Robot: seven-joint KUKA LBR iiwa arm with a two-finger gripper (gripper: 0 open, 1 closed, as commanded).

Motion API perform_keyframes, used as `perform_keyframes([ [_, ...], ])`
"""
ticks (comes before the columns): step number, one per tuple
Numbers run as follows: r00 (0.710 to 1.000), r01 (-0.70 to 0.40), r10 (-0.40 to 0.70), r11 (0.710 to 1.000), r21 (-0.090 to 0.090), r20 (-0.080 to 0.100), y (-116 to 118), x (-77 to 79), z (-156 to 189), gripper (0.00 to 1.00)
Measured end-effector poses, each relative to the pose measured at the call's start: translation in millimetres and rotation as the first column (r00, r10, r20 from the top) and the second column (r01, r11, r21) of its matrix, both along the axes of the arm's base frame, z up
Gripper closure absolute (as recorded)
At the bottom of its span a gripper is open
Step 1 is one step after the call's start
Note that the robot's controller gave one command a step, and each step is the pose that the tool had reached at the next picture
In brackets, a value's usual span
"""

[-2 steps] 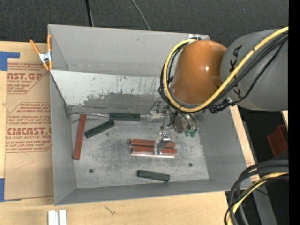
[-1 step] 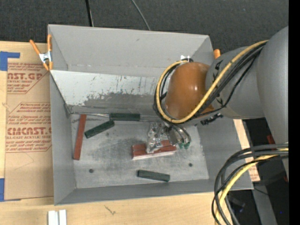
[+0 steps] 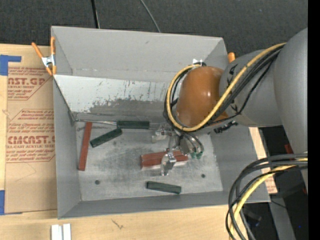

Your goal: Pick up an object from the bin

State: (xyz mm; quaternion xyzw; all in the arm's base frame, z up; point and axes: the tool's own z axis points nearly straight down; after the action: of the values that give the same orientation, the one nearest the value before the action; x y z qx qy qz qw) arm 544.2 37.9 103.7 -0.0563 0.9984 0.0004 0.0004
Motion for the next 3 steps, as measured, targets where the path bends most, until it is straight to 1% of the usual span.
perform_keyframes([
  [1, 1.000, 0.000, 0.000, 1.000, 0.000, 0.000, 0, 0.0, 0, 0.00],
  [2, 0.979, -0.204, 0.204, 0.979, 0.001, 0.007, -11, -8.3, -25, 1.00],
  [3, 0.979, -0.204, 0.204, 0.979, 0.001, 0.007, -11, -8.3, -25, 1.00],
])
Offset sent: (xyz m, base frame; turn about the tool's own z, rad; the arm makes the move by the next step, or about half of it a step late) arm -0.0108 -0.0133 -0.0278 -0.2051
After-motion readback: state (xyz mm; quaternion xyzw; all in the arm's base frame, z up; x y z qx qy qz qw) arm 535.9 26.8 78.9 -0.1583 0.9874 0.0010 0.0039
